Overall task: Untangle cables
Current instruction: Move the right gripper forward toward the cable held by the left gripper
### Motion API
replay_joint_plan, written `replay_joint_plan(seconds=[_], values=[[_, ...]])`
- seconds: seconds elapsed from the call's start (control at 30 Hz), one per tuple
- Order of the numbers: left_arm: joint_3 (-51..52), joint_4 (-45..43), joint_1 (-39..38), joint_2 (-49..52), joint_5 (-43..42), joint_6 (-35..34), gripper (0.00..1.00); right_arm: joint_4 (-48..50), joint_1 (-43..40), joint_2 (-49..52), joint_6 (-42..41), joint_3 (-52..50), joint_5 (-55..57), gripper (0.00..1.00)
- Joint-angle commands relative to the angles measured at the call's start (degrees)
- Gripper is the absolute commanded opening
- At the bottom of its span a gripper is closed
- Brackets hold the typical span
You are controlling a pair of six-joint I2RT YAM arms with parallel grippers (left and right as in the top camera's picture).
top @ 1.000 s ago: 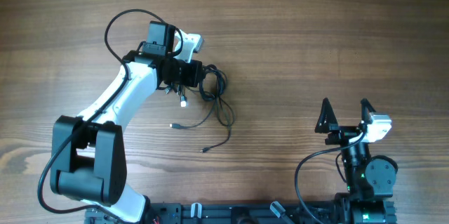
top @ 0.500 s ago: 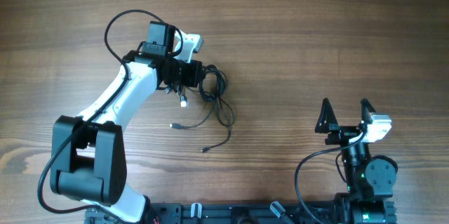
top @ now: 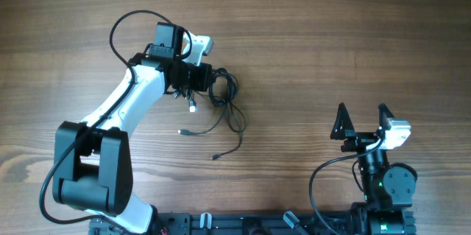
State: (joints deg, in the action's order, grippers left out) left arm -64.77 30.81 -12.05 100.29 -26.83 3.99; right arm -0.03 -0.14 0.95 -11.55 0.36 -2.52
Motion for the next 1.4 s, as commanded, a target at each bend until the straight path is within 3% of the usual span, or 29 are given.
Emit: replay_joint_plan(seconds=[0.0, 0.33, 0.53, 0.87, 1.03, 1.1, 1.13, 1.17, 1.37], values=[[0.3, 0.0, -0.1, 0.7, 0.3, -0.2, 0.11, 0.2, 0.3, -0.2, -0.5, -0.1, -0.1, 1.0], [0.3, -0.5, -0.1, 0.7, 0.8, -0.2, 0.06, 0.2, 0.3, -0.2, -0.5, -0.1, -0.1, 1.0], [0.3, -2.6, -0.1, 0.7, 3.2, -5.4, 0.06, 0.2, 0.3, -0.2, -0.5, -0.1, -0.1, 1.0], [0.4, -3.0, -0.1, 1.5, 5.1, -6.4, 0.35, 0.2, 0.3, -0.2, -0.5, -0.1, -0.1, 1.0], [0.4, -3.7, -0.1, 5.6, 5.0, -6.5, 0.37, 0.2, 0.3, -0.2, -0.5, -0.1, -0.1, 1.0], [0.4, -4.3, -0.1, 6.8, 4.7, -7.9, 0.33, 0.2, 0.3, -0.2, -0.5, -0.1, -0.1, 1.0], [0.4, -4.3, -0.1, 6.9, 4.6, -7.9, 0.11, 0.2, 0.3, -0.2, -1.1, -0.1, -0.4, 1.0], [0.4, -4.3, -0.1, 6.9, 4.5, -7.9, 0.04, 0.2, 0.3, -0.2, -2.7, -0.1, -1.5, 1.0], [0.4, -4.2, 0.2, 2.1, 1.9, -5.3, 0.04, 1.4, 0.3, -0.1, -22.1, 0.0, -6.5, 1.0]])
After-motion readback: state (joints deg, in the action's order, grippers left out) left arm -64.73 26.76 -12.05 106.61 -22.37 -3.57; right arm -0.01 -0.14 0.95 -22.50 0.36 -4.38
